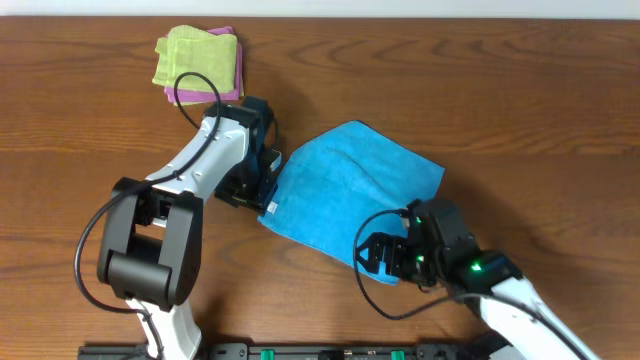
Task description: Fold the cloth
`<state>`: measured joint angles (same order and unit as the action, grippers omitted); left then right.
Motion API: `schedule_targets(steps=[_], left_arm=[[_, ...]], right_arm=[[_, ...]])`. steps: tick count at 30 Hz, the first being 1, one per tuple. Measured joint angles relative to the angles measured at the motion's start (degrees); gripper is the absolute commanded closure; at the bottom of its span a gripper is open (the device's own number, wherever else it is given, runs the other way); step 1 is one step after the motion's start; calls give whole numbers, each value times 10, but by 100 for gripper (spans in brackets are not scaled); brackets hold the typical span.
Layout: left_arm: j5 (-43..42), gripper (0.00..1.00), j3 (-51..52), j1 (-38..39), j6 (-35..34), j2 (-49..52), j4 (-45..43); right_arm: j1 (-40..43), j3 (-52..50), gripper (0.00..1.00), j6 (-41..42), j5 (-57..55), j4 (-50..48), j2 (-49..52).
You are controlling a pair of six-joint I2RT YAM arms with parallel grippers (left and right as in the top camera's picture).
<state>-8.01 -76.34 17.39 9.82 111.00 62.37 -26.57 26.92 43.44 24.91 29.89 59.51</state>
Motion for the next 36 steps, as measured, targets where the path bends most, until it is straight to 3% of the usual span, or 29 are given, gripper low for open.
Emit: schedule_targets(steps=[10, 31, 36], left_arm=[[-36, 42, 33, 0, 24, 0, -44], [-97, 43, 74, 8, 25, -2, -151], [-114, 50, 76, 23, 22, -2, -155]], right_arm=[[0, 0, 1, 35, -20, 119, -86], [0, 0, 1, 37, -43, 121, -86], [0, 0, 1, 36, -46, 122, -87]])
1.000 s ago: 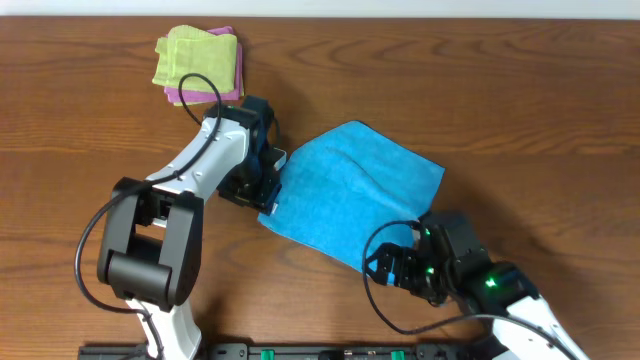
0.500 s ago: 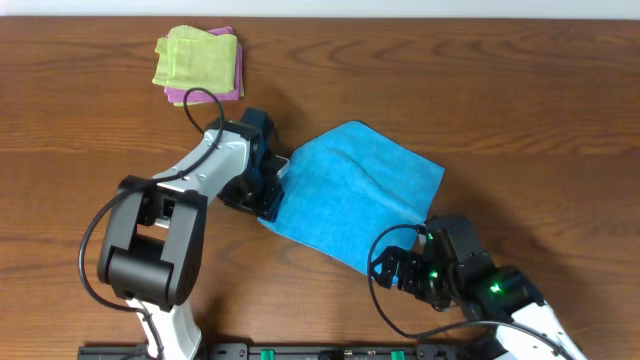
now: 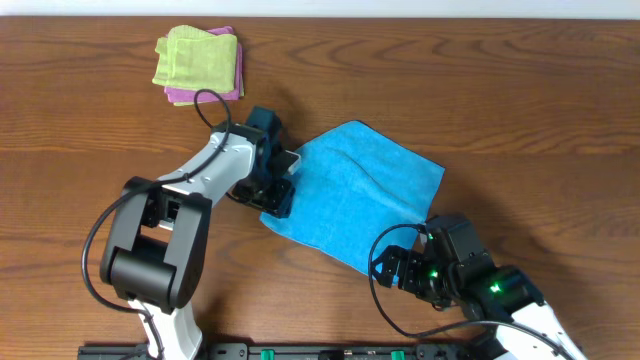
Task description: Fold the cloth
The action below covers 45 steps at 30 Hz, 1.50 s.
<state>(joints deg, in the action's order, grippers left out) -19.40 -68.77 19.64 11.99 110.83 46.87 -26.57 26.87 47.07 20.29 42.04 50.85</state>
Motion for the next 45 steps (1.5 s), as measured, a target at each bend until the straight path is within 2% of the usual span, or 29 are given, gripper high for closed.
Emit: schedule_targets(steps=[3, 11, 14, 19, 27, 29, 32, 38, 43, 44, 45], left_arm=[[-2, 54, 3, 7, -1, 0, -3], [-1, 52, 5, 8, -2, 0, -5], [-1, 52, 5, 8, -2, -1, -5], [-1, 51, 5, 9, -4, -1, -5], [-1, 49, 6, 9, -4, -2, -5], [-1, 48, 6, 10, -4, -2, -5], [-1, 48, 6, 10, -4, -3, -5], [0, 48, 6, 10, -6, -3, -6], [0, 48, 6, 11, -6, -3, -6], [0, 48, 6, 11, -6, -3, -6], [1, 48, 6, 11, -6, -3, -6]], right_arm=[[0, 0, 1, 0, -12, 1, 0], [0, -24, 1, 0, -64, 4, 4], [0, -52, 1, 0, -68, -24, 6], [0, -71, 12, 8, -66, -71, 10], [0, -96, 16, 59, -60, -156, 40], [0, -95, 24, 68, -59, -163, 48], [1, -94, 44, 96, -58, -174, 69], [-3, -92, 62, 136, -51, -223, 117], [-21, -85, 94, 160, -44, -261, 168], [-24, -83, 98, 165, -44, -268, 179], [-25, -82, 98, 168, -42, -272, 188]])
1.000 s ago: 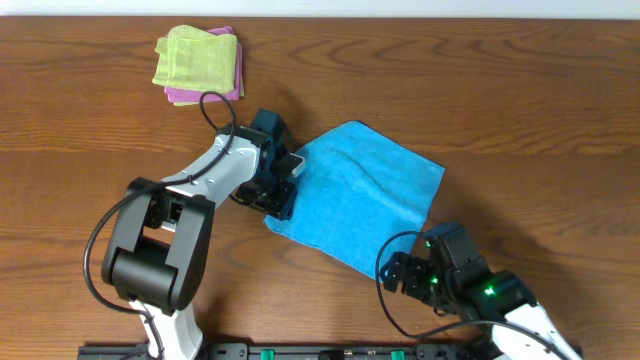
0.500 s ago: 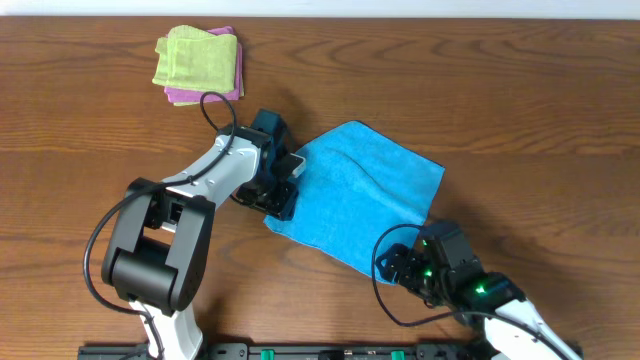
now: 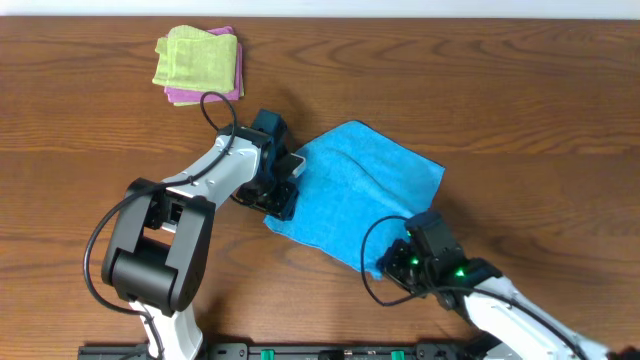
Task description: Fold the cloth
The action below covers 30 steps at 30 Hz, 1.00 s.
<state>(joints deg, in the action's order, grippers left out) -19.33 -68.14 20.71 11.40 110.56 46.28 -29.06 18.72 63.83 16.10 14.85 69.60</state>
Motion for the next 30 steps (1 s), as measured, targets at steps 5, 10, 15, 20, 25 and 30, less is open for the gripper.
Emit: schedule_targets(steps=[5, 10, 15, 20, 25, 30], left_arm=[[0, 50, 0, 0, 0, 0, 0], [5, 71, 1, 0, -7, 0, 2], [7, 94, 1, 0, -22, 0, 37], [-2, 94, 0, 0, -26, 0, 43], [-24, 94, 0, 0, -46, -3, 43], [-53, 94, -6, 0, -73, -6, 50]], right_arm=[[-1, 5, 98, 5, 7, -5, 12], [-1, 14, 98, -16, 8, 6, 16], [-4, 61, 98, -61, 1, 126, 21], [-5, 118, 99, -97, -16, 189, 22], [-5, 143, 98, -120, -25, 191, 21], [-5, 144, 98, -133, -29, 198, 21]])
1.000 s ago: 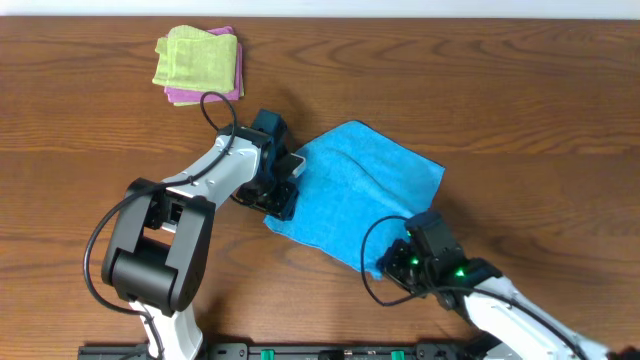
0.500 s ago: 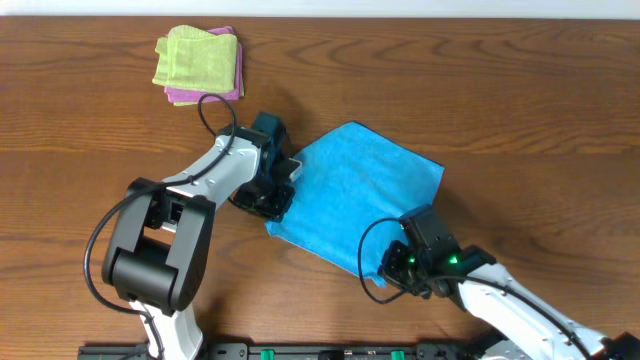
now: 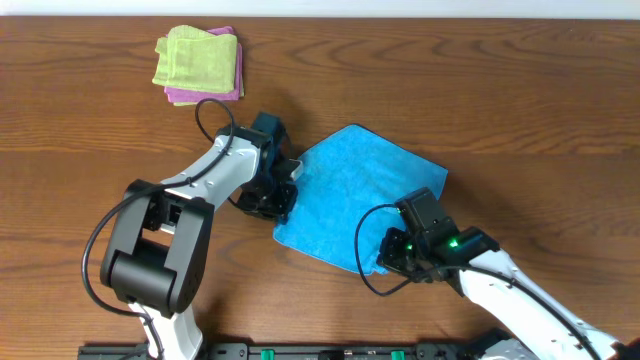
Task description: Fold the cloth
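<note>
A blue cloth (image 3: 355, 190) lies spread on the wooden table (image 3: 520, 110), turned like a diamond. My left gripper (image 3: 283, 193) sits on the cloth's left edge, near its left corner. Its fingers are dark and lie under the wrist, so their gap is hidden. My right gripper (image 3: 390, 250) rests on the cloth's lower right edge, close to the near corner. Its fingers are hidden under the arm as well.
A folded stack of a yellow-green cloth (image 3: 196, 58) on a pink one lies at the far left of the table. The left arm's base (image 3: 150, 265) stands at the near left edge. Black cables loop off both wrists.
The cloth's left edge and near corner now lie a little further right, along with my left gripper. My right gripper has moved slightly up and further onto the cloth's lower right edge.
First my left gripper was at the cloth's left corner and my right gripper was on its near corner. Then the right gripper was off the cloth, further toward me. Later it was back at the near corner. Now both sit on the cloth's edges.
</note>
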`<state>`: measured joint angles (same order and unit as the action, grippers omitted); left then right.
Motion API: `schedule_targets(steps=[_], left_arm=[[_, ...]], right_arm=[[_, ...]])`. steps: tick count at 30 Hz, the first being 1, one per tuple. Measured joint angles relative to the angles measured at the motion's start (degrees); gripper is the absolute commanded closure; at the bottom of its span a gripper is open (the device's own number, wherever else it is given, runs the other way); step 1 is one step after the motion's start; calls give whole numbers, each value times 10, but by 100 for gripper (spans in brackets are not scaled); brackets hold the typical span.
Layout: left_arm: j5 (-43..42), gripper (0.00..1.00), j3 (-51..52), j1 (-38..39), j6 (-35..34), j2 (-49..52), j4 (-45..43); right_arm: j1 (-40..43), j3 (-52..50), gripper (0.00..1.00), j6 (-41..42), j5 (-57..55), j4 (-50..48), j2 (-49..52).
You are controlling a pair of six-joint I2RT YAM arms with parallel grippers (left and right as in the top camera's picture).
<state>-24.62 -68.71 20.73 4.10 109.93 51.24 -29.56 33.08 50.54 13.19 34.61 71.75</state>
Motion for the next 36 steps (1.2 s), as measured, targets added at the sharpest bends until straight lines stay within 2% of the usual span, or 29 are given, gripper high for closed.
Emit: schedule_targets(steps=[5, 11, 20, 28, 36], left_arm=[[-13, 94, -51, 0, -18, -2, 24], [1, 94, -150, 0, -34, -28, 54], [53, 94, -258, 0, -54, -32, 74], [103, 94, -350, 0, -70, -32, 128], [125, 94, -372, 0, -109, -39, 190]], right_arm=[[0, 28, 98, -23, -4, 31, 0], [6, 127, 98, -80, -31, 71, 1], [75, 246, 98, -174, -82, 94, 1], [113, 261, 98, -228, -95, 63, 1], [113, 262, 99, -277, -93, 33, 1]])
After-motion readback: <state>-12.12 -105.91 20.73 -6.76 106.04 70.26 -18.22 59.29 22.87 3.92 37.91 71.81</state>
